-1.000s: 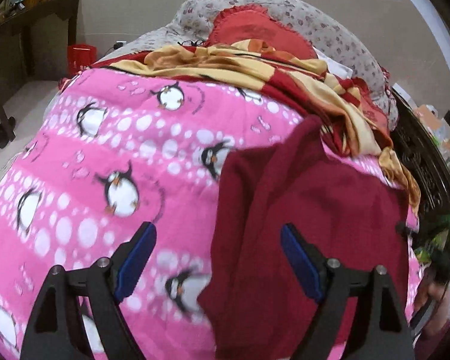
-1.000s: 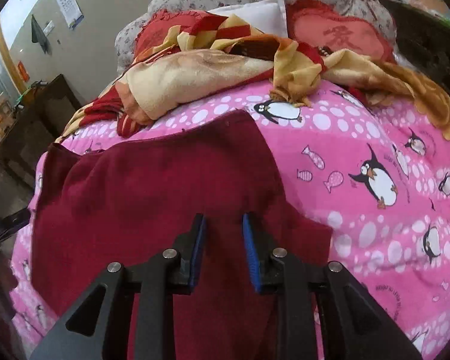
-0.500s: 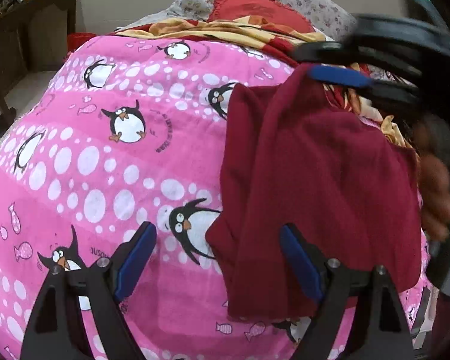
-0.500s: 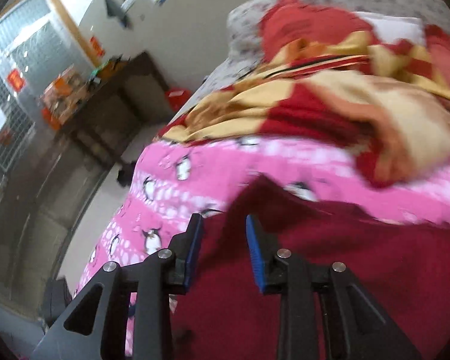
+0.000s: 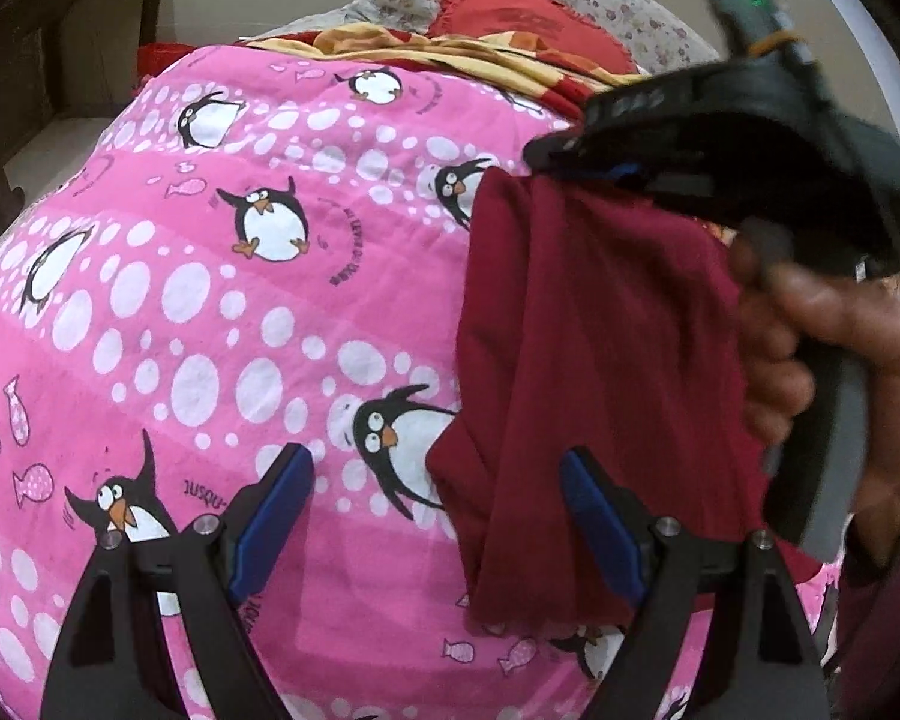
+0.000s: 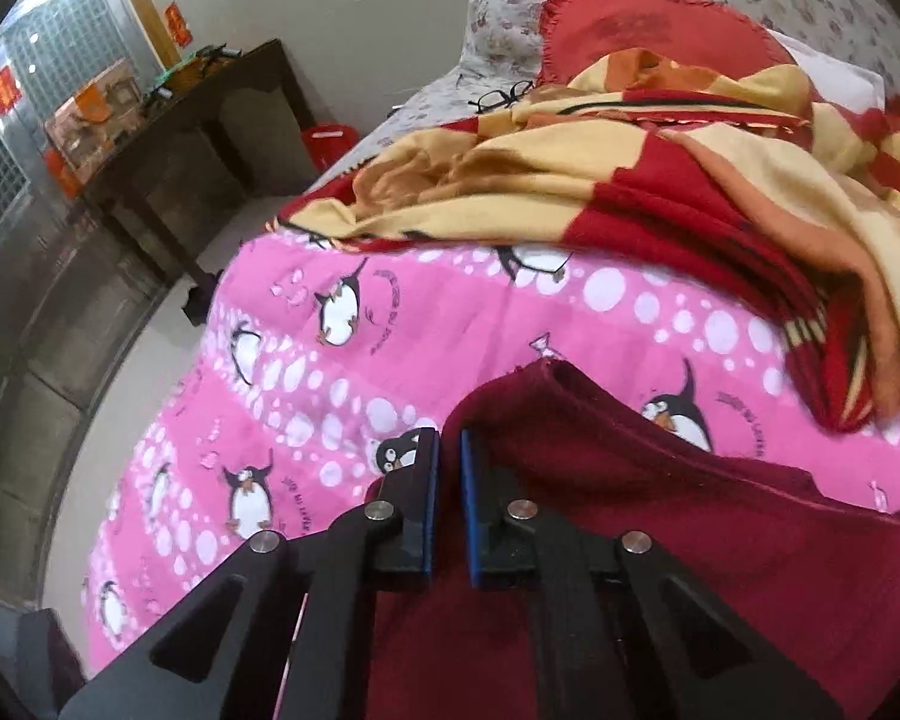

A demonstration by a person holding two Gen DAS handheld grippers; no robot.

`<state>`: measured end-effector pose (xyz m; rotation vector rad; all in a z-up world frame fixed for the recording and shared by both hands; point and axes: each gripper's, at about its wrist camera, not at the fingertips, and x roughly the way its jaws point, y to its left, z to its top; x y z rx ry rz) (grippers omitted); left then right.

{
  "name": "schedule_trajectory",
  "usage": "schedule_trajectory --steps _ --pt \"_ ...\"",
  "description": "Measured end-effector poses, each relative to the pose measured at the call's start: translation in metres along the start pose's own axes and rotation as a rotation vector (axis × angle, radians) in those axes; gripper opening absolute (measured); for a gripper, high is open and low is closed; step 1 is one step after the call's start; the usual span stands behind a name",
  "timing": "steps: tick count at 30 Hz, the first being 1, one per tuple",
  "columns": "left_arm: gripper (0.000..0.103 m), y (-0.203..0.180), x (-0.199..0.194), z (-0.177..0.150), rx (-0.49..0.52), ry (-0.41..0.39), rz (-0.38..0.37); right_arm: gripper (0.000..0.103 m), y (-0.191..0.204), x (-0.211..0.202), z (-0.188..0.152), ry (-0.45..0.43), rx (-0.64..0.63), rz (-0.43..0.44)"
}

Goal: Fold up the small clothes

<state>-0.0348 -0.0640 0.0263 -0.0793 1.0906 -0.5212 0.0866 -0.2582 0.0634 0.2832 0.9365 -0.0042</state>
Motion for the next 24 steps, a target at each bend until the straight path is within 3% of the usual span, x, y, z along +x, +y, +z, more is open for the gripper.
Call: schedule_trajectory --steps 3,6,10,12,15,18,24 --pt "0.088 0.001 0.002 0.0 0.002 0.003 0.004 0.01 -0.005 0.005 -0.006 0.001 -0.001 0.016" --pt "0.088 0.001 0.003 0.0 0.006 0.001 0.007 0.016 -0.006 -0.015 -0.008 -0.014 0.005 0.076" --pt "0.089 0.001 0.004 0.001 0.004 -0.002 0.007 0.016 -0.004 -0.04 -0.016 -0.055 -0.036 0.072" --pt "0.089 0.001 0.005 0.002 0.001 -0.001 0.007 0.016 -0.001 -0.035 -0.018 -0.042 -0.041 0.08" --pt "0.089 0.0 0.006 0.002 0.002 -0.002 0.01 0.016 0.006 0.0 -0.023 0.051 -0.037 0.03" --pt "0.089 0.0 0.007 0.003 0.001 0.0 0.015 0.016 0.007 0.023 -0.028 0.073 -0.046 -0.008" --pt "0.091 -0.001 0.009 0.003 0.009 -0.002 0.014 0.025 0.001 -0.004 -0.024 0.04 -0.031 0.03"
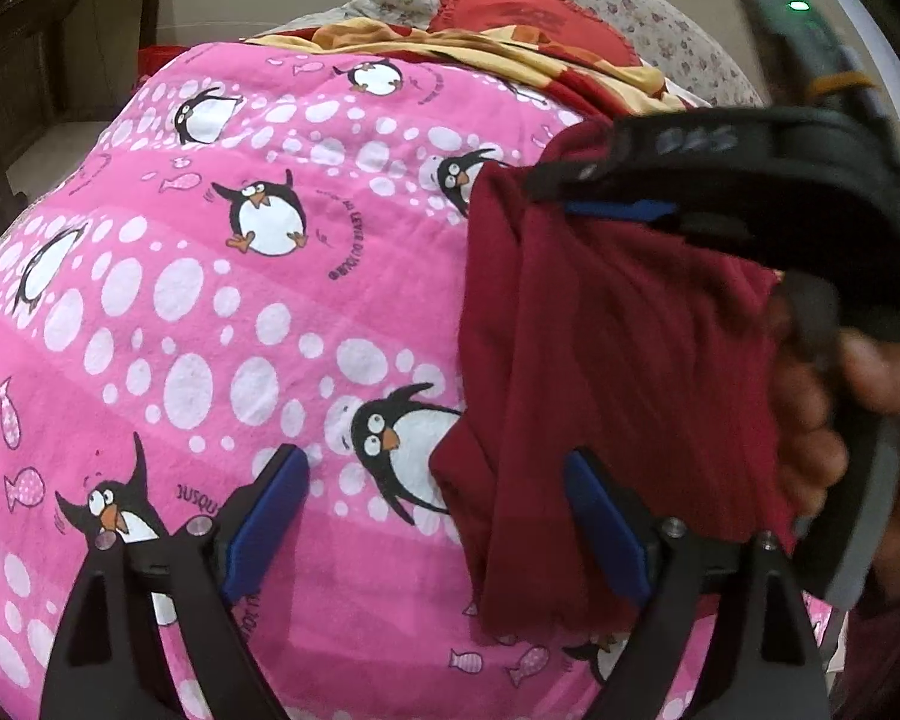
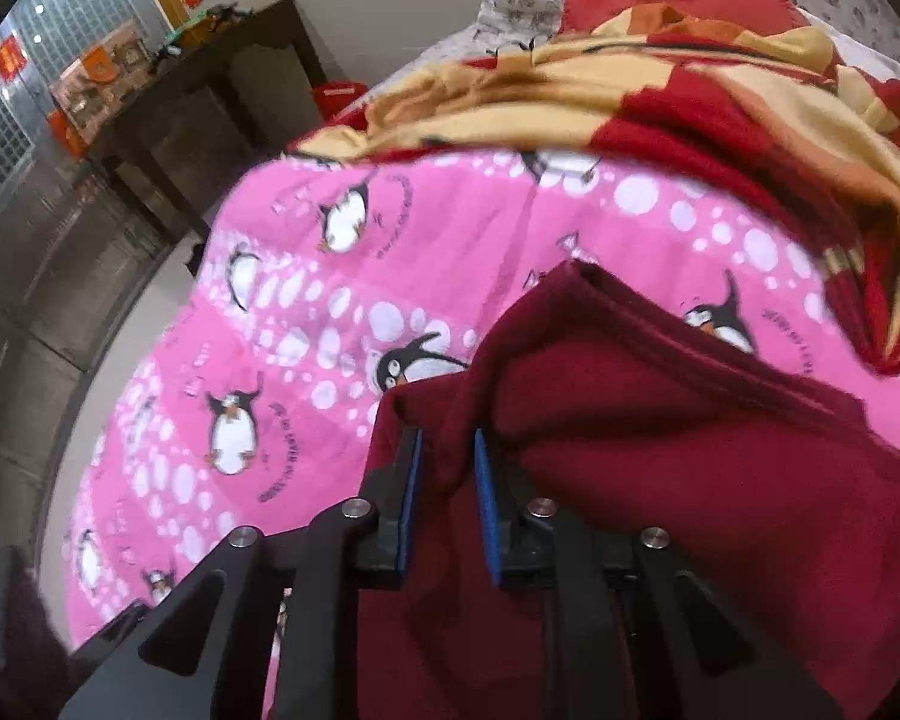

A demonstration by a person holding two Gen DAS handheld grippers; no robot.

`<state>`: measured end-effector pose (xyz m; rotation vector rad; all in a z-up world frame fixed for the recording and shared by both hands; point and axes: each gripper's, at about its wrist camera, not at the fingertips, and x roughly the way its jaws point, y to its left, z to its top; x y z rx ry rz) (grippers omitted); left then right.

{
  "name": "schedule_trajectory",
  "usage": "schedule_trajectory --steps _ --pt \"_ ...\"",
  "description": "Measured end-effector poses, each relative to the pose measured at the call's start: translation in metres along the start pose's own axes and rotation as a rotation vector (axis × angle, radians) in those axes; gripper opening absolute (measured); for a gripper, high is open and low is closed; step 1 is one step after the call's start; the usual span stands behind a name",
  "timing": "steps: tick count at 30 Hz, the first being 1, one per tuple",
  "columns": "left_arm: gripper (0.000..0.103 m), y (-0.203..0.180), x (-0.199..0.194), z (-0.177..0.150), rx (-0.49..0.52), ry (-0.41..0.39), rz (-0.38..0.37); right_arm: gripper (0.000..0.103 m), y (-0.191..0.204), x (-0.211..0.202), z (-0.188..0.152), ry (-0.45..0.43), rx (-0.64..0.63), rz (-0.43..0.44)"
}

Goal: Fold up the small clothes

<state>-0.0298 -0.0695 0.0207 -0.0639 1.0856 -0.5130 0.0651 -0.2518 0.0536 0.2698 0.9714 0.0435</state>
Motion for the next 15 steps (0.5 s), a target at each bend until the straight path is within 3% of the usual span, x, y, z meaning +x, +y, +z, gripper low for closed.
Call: schedule_trajectory --steps 3,8,12,15 --pt "0.092 -0.001 0.001 0.0 0.0 0.0 0.001 0.028 -0.003 -0.012 0.0 -0.029 0.014 0.002" --pt "0.093 0.0 0.001 0.001 0.002 0.001 -0.005 0.031 -0.006 -0.005 0.0 0.003 0.072 0.029" --pt "0.095 0.001 0.001 0.0 -0.002 -0.005 -0.011 0.055 0.004 0.001 0.002 -0.001 0.083 0.052" --pt "0.097 0.0 0.002 -0.001 0.004 -0.009 -0.014 0.058 0.02 0.016 0.003 0.028 0.012 -0.039"
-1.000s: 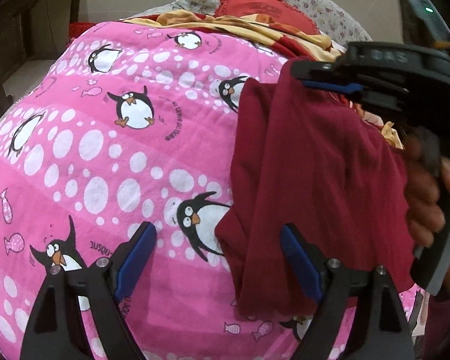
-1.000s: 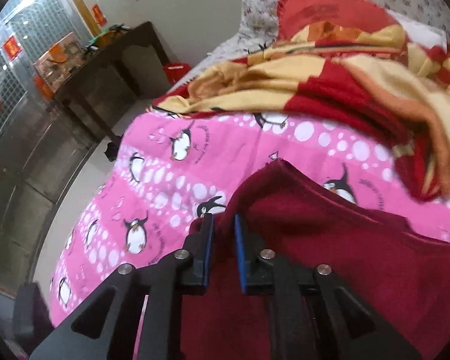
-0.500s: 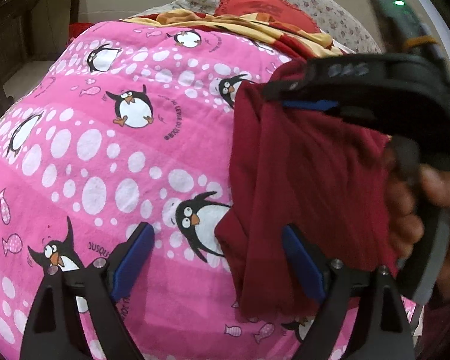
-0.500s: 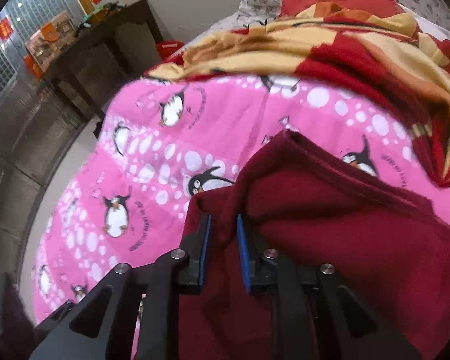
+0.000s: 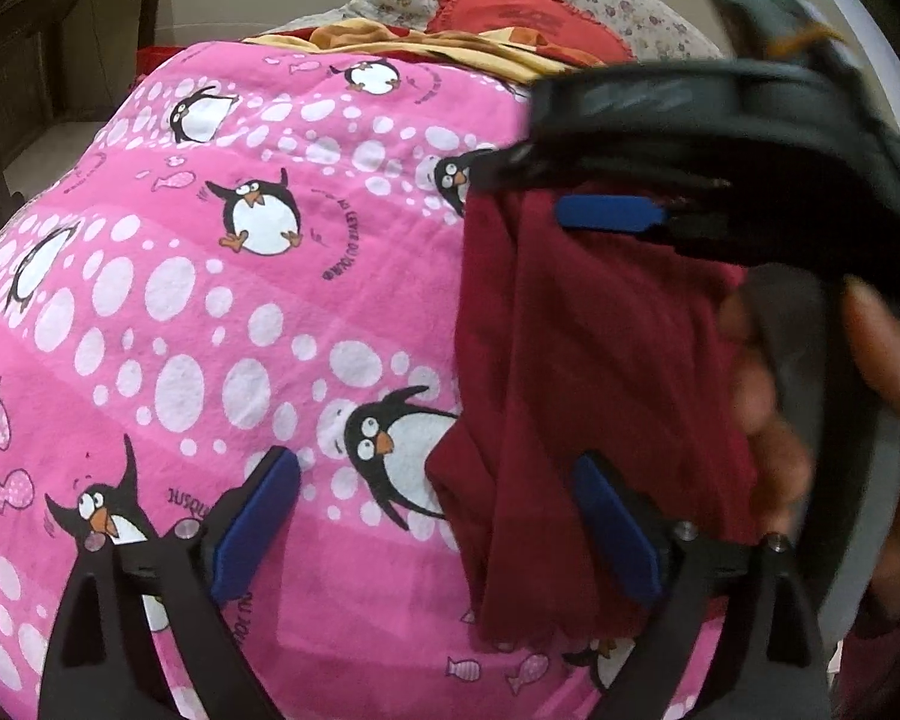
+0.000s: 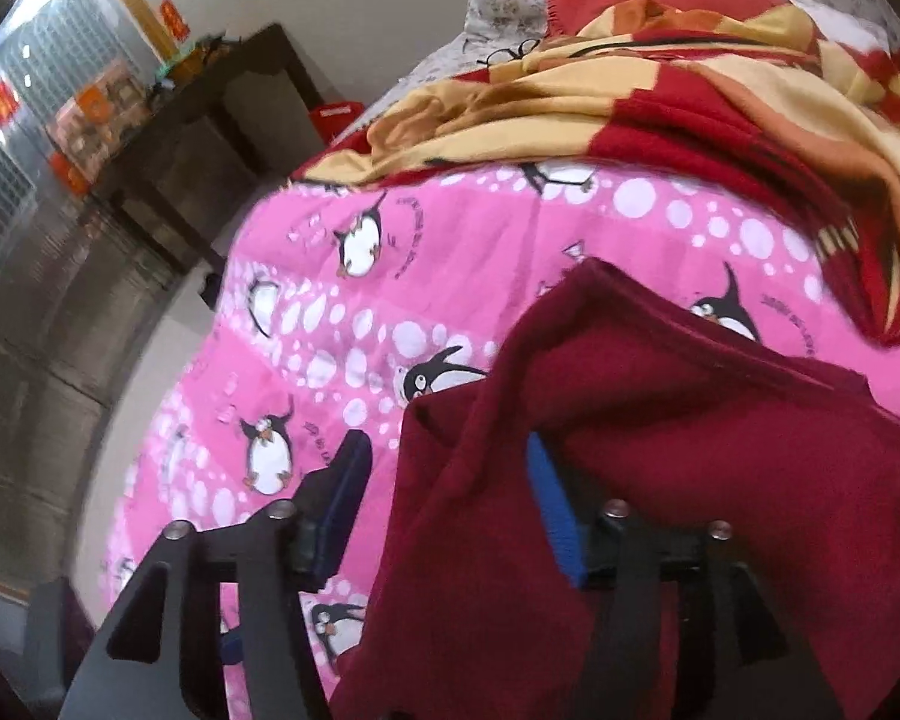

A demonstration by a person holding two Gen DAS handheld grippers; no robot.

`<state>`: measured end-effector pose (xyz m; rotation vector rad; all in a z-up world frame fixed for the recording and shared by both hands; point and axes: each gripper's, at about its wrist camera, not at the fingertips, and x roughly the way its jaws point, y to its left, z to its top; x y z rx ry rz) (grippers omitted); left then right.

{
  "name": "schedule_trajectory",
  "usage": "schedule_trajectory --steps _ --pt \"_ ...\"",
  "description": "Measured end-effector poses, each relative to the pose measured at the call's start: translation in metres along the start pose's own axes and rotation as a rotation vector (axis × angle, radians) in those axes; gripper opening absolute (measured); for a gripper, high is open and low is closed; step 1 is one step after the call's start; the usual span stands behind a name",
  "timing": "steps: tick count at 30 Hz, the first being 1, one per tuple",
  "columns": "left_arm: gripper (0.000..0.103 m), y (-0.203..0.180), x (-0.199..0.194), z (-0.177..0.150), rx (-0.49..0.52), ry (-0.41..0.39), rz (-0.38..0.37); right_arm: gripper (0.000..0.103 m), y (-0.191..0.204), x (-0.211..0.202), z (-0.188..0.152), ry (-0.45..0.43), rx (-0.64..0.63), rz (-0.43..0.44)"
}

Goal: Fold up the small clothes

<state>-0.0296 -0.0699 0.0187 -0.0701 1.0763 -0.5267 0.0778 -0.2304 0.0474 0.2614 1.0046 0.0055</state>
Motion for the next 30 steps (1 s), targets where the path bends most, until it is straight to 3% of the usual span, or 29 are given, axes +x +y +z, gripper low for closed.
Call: schedule_trajectory --steps 3,6,8,10,16,18,19,20,21,22,24,26,28,30 --pt "0.098 0.001 0.001 0.0 0.003 -0.003 -0.008 0.06 0.019 0.013 -0.003 0.016 -0.105 -0.114" --pt "0.099 0.003 0.0 0.001 -0.002 -0.003 -0.023 0.062 0.029 0.017 -0.009 -0.008 -0.184 -0.165" --pt "0.099 0.006 -0.002 0.001 -0.015 -0.008 -0.04 0.042 0.022 0.012 -0.013 -0.037 -0.179 -0.164" --pt "0.099 0.008 -0.004 0.003 -0.025 -0.01 -0.056 0.025 0.006 0.002 -0.013 -0.042 -0.114 -0.074" --pt "0.098 0.008 -0.002 0.018 -0.073 -0.047 -0.151 0.02 -0.032 -0.045 -0.017 -0.104 0.039 0.118" --pt "0.089 0.003 0.001 0.022 -0.08 -0.04 -0.199 0.02 -0.04 -0.053 -0.02 -0.114 0.072 0.152" --pt "0.068 -0.002 0.003 0.023 -0.069 -0.033 -0.241 0.02 -0.042 -0.055 -0.02 -0.115 0.084 0.161" --pt "0.055 -0.006 0.003 0.024 -0.058 -0.018 -0.261 0.02 -0.046 -0.056 -0.02 -0.114 0.1 0.176" --pt "0.05 -0.01 0.001 0.024 -0.051 -0.021 -0.259 0.02 -0.047 -0.057 -0.021 -0.109 0.115 0.191" --pt "0.035 -0.014 -0.003 0.024 -0.035 -0.036 -0.277 0.02 -0.049 -0.059 -0.021 -0.104 0.125 0.199" --pt "0.028 -0.021 -0.012 0.023 -0.003 -0.061 -0.298 0.024 -0.052 -0.064 -0.02 -0.097 0.142 0.2" --pt "0.025 -0.029 -0.021 0.021 0.036 -0.084 -0.302 0.035 -0.056 -0.069 -0.016 -0.099 0.168 0.17" --pt "0.024 -0.036 -0.025 0.019 0.056 -0.091 -0.303 0.056 -0.058 -0.07 -0.011 -0.09 0.196 0.153" --pt "0.024 -0.043 -0.026 0.019 0.067 -0.093 -0.306 0.058 -0.059 -0.072 -0.008 -0.085 0.214 0.151"
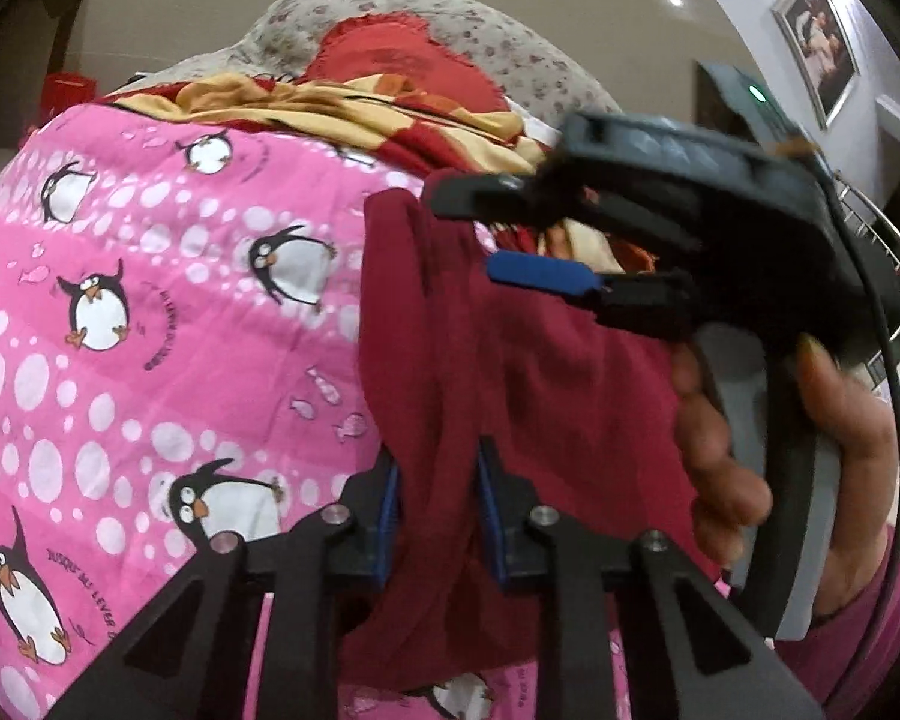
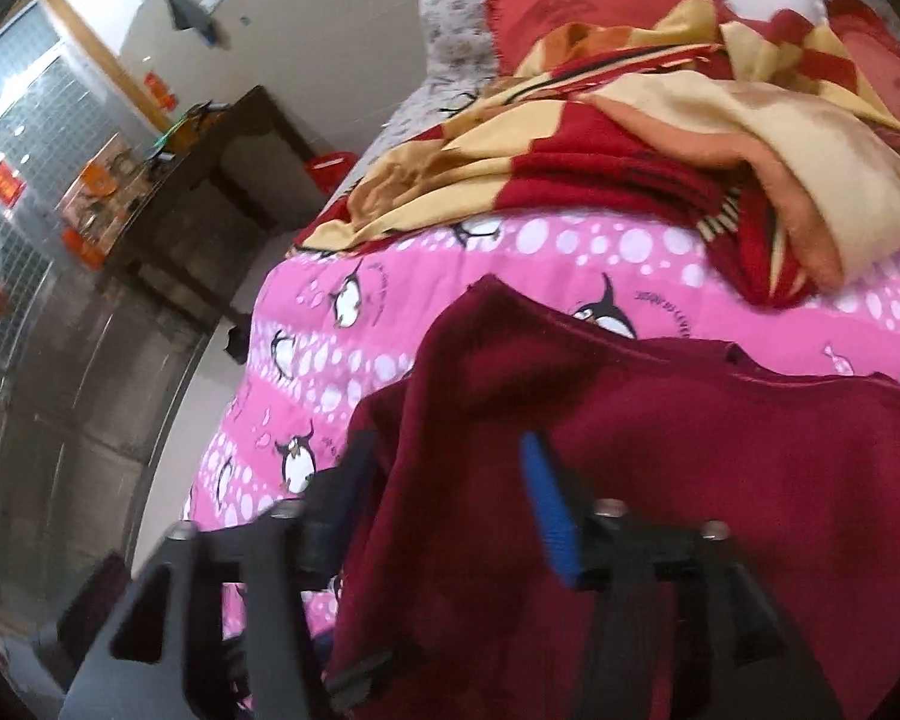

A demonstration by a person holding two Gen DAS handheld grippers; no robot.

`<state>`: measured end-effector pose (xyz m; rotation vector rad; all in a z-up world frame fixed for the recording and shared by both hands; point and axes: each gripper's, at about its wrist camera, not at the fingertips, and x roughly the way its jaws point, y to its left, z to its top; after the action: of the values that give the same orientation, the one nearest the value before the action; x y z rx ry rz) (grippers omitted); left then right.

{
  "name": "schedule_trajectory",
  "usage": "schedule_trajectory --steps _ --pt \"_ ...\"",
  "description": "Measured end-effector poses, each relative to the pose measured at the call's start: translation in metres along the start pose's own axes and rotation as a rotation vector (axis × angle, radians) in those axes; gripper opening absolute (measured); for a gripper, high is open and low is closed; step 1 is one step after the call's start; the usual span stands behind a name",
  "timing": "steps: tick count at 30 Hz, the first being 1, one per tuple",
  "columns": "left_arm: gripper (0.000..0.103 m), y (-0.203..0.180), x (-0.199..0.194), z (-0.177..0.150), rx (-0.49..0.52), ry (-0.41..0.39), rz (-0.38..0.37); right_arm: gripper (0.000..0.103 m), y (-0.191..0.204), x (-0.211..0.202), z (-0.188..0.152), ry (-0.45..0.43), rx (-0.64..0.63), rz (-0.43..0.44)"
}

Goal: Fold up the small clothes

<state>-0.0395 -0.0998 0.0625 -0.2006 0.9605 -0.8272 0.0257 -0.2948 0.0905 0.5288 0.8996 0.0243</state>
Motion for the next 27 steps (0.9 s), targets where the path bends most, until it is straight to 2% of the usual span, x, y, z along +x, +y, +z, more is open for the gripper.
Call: schedule_trajectory --steps 3,6,8,9,10,11,14,15,17,18,22,23,24,25,27 --pt "0.024 -0.009 0.0 0.0 0.018 -0.001 0.004 0.061 0.014 0.008 0.001 0.041 -0.058 -0.036" --pt "0.024 -0.015 0.001 -0.002 0.029 0.008 0.024 0.061 0.032 0.029 -0.005 0.13 -0.165 -0.107" --pt "0.024 -0.018 0.0 -0.002 0.049 0.01 0.047 0.061 0.034 0.039 -0.009 0.15 -0.203 -0.148" --pt "0.024 -0.017 0.0 -0.003 0.05 0.012 0.051 0.057 0.03 0.04 -0.01 0.145 -0.196 -0.141" --pt "0.024 -0.015 0.001 -0.003 0.044 0.015 0.049 0.048 0.027 0.039 -0.011 0.137 -0.181 -0.131" --pt "0.023 -0.013 0.001 -0.003 0.037 0.02 0.041 0.045 0.022 0.035 -0.011 0.131 -0.154 -0.12" --pt "0.023 -0.009 0.002 -0.003 0.035 0.019 0.04 0.043 0.018 0.008 -0.01 0.078 -0.106 -0.039" --pt "0.023 -0.01 0.002 -0.002 0.037 0.018 0.039 0.045 0.02 0.0 -0.008 0.05 -0.111 -0.037" --pt "0.023 -0.012 0.003 -0.003 0.04 0.014 0.04 0.059 0.027 -0.014 -0.008 -0.011 -0.153 -0.04" --pt "0.023 -0.013 0.003 -0.003 0.041 0.013 0.039 0.068 0.032 -0.012 -0.008 -0.002 -0.179 -0.067" --pt "0.02 -0.023 0.003 -0.003 0.052 0.013 0.031 0.069 0.044 0.026 -0.014 0.136 -0.234 -0.162" --pt "0.019 -0.025 0.004 -0.004 0.065 0.015 0.048 0.068 0.044 0.039 -0.017 0.172 -0.24 -0.194" --pt "0.02 -0.025 0.003 -0.005 0.078 0.018 0.066 0.058 0.043 0.047 -0.021 0.18 -0.253 -0.214" --pt "0.02 -0.023 0.001 -0.006 0.083 0.019 0.077 0.044 0.039 0.047 -0.023 0.164 -0.259 -0.221" --pt "0.033 -0.012 -0.007 -0.007 0.065 0.017 0.061 0.031 0.023 0.032 -0.021 0.115 -0.197 -0.165"
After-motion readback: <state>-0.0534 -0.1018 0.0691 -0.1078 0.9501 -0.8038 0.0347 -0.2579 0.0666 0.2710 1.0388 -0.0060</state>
